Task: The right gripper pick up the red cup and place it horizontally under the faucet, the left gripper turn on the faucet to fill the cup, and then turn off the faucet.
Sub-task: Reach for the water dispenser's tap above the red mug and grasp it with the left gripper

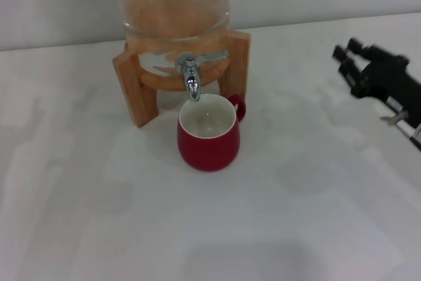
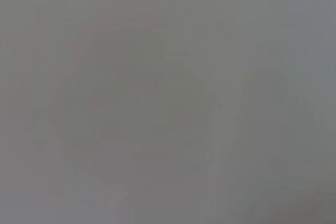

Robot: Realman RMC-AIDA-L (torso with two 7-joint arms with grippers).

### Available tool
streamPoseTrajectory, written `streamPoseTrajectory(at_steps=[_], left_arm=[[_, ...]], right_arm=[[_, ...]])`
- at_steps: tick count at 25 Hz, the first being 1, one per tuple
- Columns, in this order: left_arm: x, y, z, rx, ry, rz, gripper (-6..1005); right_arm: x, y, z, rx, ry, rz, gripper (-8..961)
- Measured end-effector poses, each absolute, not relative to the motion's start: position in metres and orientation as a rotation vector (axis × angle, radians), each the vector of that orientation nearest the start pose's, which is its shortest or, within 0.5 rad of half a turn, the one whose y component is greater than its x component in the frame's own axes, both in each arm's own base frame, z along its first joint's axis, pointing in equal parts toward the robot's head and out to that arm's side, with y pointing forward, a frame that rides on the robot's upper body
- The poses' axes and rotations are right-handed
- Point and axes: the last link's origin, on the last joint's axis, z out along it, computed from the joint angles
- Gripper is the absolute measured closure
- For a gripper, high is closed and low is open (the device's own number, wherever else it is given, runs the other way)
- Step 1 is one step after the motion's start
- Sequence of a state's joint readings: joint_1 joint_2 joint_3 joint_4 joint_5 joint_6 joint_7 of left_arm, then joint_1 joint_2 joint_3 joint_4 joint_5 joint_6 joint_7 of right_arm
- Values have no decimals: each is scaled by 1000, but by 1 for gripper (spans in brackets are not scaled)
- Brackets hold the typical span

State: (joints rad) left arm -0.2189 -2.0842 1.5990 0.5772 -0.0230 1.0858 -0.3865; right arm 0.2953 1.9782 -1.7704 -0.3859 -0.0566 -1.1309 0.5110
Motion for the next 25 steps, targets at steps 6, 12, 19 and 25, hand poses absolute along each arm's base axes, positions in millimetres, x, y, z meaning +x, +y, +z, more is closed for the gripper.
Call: streamPoseTrajectory(at_steps=[6, 12, 19, 25], left_arm=[[-297, 334, 35, -1514, -486, -969, 125], [-298, 335, 37, -1489, -498, -976, 125], [-299, 336, 39, -1470, -513, -984, 123], [-302, 335, 43, -1435, -528, -995, 122]], right_arm=[[326, 330, 29, -1702, 435, 802, 633], [335, 334, 47, -1612, 410, 759, 629], [351, 335, 67, -1483, 459, 742, 515], [359, 333, 76, -1407, 487, 745, 277]])
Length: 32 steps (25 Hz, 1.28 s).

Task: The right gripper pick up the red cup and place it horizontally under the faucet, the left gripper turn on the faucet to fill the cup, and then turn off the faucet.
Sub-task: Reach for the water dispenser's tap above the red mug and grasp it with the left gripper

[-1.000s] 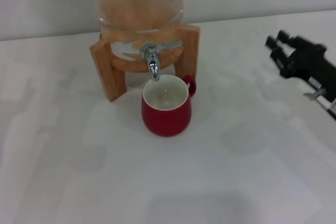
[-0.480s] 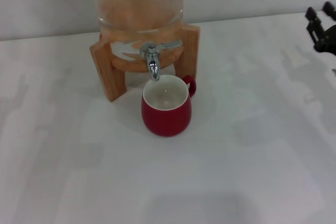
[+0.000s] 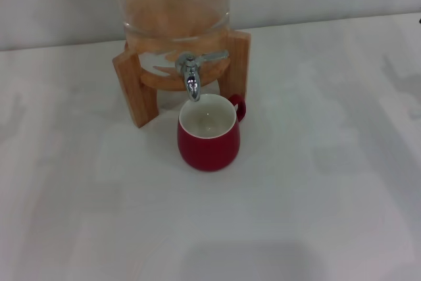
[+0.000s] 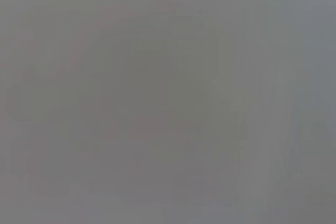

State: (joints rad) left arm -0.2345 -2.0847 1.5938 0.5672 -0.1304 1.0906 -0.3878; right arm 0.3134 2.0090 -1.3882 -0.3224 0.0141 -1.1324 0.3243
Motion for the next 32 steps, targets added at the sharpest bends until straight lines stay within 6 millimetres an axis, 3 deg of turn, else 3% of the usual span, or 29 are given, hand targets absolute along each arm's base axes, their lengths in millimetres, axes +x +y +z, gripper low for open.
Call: streamPoseTrajectory(at_steps=[2, 7, 17, 20, 27, 32], left_arm=[[-304, 335, 44, -1422, -535, -998, 122], [-303, 336, 45, -1416, -537, -1004, 120], [-302, 337, 46, -1427, -520, -1000, 119], [-293, 343, 45, -1458, -526, -1035, 121], [-269, 363, 41, -1712, -595, -1024, 124], [-259, 356, 41, -1765, -577, -963, 124]], right_arm=[[360, 332, 79, -1391, 488, 746, 194], [364, 332, 86, -1352, 496, 750, 93], [365, 337, 85, -1317, 531, 763, 98], [366, 339, 80, -1324, 550, 755, 100], [368, 342, 76, -1329, 605, 763, 102], [368, 344, 74, -1333, 615, 759, 103]])
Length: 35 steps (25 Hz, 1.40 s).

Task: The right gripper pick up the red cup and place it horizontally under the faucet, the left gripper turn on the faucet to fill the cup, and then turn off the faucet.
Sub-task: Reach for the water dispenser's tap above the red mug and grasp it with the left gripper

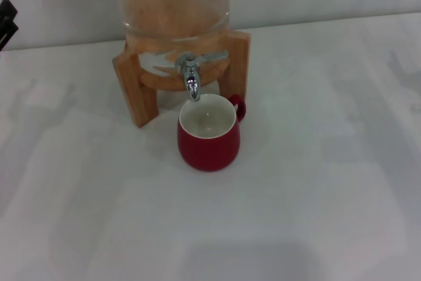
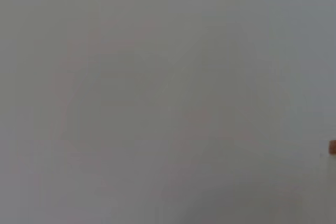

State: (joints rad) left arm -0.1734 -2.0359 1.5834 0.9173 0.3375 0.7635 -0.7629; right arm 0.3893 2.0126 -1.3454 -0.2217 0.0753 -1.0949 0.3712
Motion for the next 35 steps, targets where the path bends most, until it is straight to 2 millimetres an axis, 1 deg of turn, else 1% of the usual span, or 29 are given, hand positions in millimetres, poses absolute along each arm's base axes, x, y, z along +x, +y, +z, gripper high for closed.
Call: streamPoseTrajectory(at_steps=[5, 13, 18, 21, 27, 30, 33, 35], left_arm=[[-252, 340, 43, -1743, -589, -858, 124], [-246, 309, 50, -1681, -699, -776, 124], [-230, 291, 53, -1652, -736, -646, 124], [-221, 282, 56, -1653, -741, -596, 124], [-202, 270, 63, -1681, -718, -593, 124], [-194, 267, 64, -1691, -721, -552, 124], [-184, 267, 63, -1717, -717, -495, 124], [-183, 268, 61, -1727, -720, -478, 124]], right_arm=[[368, 344, 73, -1336, 618, 757, 105], [365, 349, 72, -1350, 612, 753, 106], [366, 354, 72, -1354, 626, 738, 106], [364, 359, 71, -1364, 633, 726, 106], [364, 363, 70, -1370, 647, 712, 107], [364, 364, 71, -1369, 648, 711, 107], [365, 364, 72, -1367, 647, 710, 107], [364, 365, 73, -1368, 644, 712, 107]])
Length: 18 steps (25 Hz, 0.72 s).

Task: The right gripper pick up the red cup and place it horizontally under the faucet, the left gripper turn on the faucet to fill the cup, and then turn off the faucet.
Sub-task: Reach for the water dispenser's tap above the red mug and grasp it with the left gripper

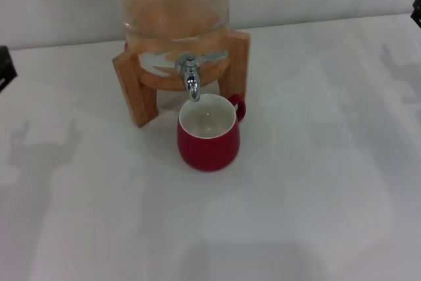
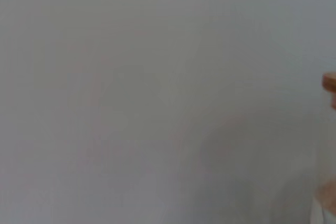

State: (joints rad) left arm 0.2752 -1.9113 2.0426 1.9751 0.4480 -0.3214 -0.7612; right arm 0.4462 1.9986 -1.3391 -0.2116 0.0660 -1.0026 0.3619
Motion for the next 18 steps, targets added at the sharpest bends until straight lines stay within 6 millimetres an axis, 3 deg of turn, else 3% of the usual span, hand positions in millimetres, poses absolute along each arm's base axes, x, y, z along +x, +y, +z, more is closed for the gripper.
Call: streamPoseTrajectory(at_steps=[11, 18], left_arm=[[-161, 285, 45, -1952, -736, -325, 124], [-149, 291, 53, -2106, -771, -373, 124]], right_arm=[[363, 367, 72, -1368, 649, 711, 107], [364, 367, 73, -1363, 653, 710, 108]])
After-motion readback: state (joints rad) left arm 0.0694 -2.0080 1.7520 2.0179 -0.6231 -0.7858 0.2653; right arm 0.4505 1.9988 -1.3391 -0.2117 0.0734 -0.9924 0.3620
